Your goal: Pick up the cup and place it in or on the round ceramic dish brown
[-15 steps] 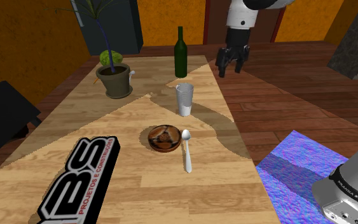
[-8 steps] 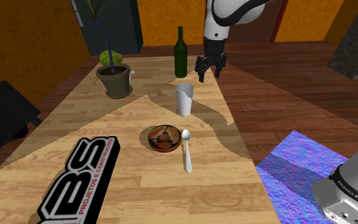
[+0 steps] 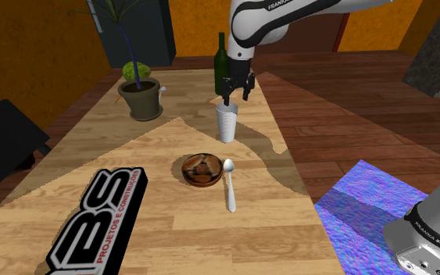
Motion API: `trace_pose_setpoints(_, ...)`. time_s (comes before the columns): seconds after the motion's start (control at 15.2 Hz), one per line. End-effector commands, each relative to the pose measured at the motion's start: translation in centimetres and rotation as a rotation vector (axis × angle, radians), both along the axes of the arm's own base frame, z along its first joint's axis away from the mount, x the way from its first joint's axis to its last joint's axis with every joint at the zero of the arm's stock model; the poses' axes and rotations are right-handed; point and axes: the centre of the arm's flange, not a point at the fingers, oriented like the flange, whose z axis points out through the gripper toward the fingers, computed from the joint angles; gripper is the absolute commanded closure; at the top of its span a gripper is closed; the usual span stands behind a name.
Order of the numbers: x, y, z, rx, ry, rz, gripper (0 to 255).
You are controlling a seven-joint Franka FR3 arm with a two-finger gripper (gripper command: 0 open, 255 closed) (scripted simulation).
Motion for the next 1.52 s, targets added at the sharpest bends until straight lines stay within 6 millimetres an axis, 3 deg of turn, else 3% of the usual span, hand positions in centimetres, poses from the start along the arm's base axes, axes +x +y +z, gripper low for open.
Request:
trace_pose_setpoints(0.0, 0.4, 0.1, -0.9, 0.000, -0.001, 0.000, 0)
trace_pose_setpoints(0.33, 0.3, 0.3, -3.9, 0.000, -0.001, 0.000, 0)
trace_pose_setpoints(0.86, 0.3, 0.3, -3.9, 0.000, -0.001, 0.000, 0)
trace_pose_setpoints(0.92, 0.3, 0.3, -3.9, 0.000, -0.001, 0.000, 255)
trace_pose_setpoints(1.45, 0.3, 0.3, -3.9, 0.000, -0.001, 0.000, 255)
